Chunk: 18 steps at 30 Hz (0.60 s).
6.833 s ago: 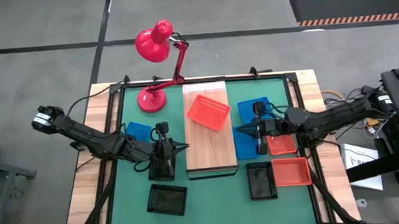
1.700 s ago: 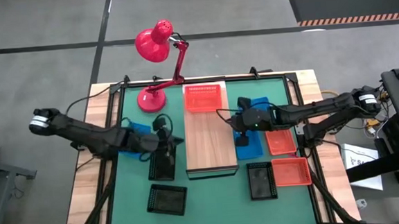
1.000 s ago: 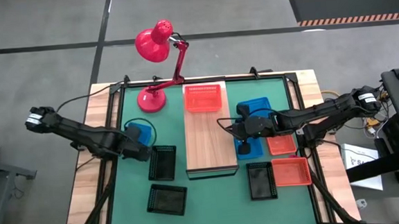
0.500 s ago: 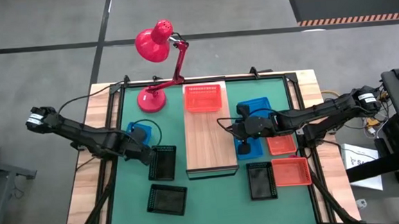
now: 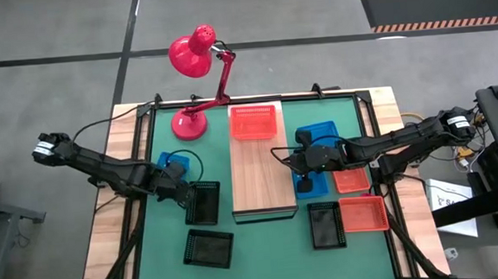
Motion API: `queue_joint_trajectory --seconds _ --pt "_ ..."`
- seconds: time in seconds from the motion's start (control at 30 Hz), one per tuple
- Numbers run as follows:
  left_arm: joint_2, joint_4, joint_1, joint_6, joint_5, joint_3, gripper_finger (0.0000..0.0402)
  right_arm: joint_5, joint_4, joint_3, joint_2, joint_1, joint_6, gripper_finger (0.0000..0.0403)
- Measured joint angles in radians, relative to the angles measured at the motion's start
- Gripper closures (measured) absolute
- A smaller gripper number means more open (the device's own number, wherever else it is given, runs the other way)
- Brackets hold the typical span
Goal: Stack baskets on shelf by color
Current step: Put the left blue bin on the shelf
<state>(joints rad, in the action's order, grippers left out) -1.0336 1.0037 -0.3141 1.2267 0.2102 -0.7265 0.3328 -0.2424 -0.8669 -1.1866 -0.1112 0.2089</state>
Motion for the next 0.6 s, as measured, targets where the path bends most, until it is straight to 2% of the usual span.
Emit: queue_joint_trajectory --seconds 0.17,0.6 --pt "0.0 -0.001 0.003 0.051 0.049 0.005 0.024 0.0 0.0 0.001 0.0 0.0 0.0 0.0394" --pt "0.0 0.041 0.047 0.053 0.081 0.061 0.0236 0.0 0.0 0.001 0.0 0.0 0.0 0.0394"
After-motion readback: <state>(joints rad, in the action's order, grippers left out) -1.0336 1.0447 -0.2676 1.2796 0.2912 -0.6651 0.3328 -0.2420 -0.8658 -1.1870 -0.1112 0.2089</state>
